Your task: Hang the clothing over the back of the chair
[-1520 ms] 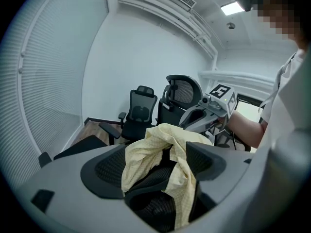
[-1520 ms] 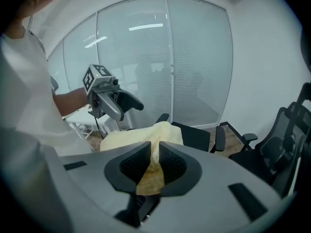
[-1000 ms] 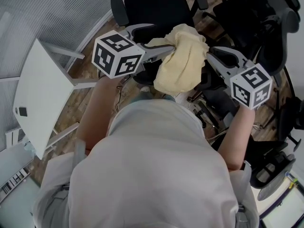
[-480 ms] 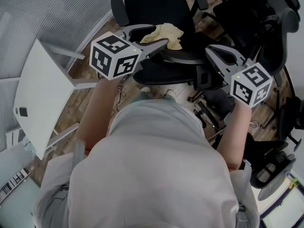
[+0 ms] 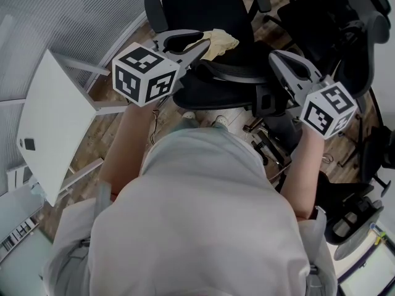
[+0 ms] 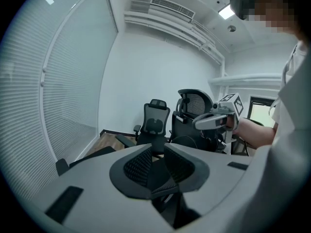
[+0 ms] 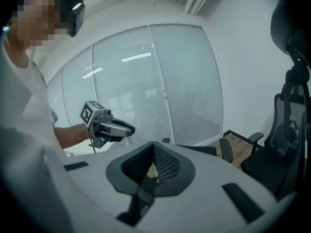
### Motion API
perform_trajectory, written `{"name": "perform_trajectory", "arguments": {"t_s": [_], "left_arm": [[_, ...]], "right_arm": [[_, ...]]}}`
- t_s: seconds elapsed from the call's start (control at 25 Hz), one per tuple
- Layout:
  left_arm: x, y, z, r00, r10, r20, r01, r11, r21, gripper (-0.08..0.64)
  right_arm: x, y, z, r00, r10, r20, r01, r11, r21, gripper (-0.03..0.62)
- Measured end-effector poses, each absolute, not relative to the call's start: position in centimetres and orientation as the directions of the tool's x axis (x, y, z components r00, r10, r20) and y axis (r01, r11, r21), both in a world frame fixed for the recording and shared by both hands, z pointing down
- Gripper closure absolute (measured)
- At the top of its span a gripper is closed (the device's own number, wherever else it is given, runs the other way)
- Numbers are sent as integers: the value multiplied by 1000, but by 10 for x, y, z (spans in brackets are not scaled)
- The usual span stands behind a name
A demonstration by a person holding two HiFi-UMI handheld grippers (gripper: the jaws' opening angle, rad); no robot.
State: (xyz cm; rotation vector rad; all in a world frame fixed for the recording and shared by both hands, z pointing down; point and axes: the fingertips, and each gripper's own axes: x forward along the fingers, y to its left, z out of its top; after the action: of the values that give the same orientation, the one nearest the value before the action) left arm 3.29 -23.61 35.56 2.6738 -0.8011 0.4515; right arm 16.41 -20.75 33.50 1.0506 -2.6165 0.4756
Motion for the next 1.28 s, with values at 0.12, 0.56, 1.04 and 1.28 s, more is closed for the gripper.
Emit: {"name": "perform_trajectory", "arguments": {"t_s": [0.12, 0.56, 1.04, 1.28], "left_arm": [[31, -237, 350, 792, -494, 358, -582, -788, 200, 489], [18, -241, 320, 783, -572, 244, -617, -761, 200, 525], [1, -238, 292, 754, -641, 147, -657, -742, 136, 534], [-7, -236, 278, 739, -667, 89, -673, -732, 107, 535]], "right_arm": [[164, -211, 325, -697, -641, 321, -711, 674, -200, 571], [165, -220, 288, -667, -733, 132, -744, 645, -176, 571], [162, -217, 263, -644, -765, 24, -763, 640, -92, 571], [161, -214, 254, -642, -767, -13, -765, 642, -55, 571]]}}
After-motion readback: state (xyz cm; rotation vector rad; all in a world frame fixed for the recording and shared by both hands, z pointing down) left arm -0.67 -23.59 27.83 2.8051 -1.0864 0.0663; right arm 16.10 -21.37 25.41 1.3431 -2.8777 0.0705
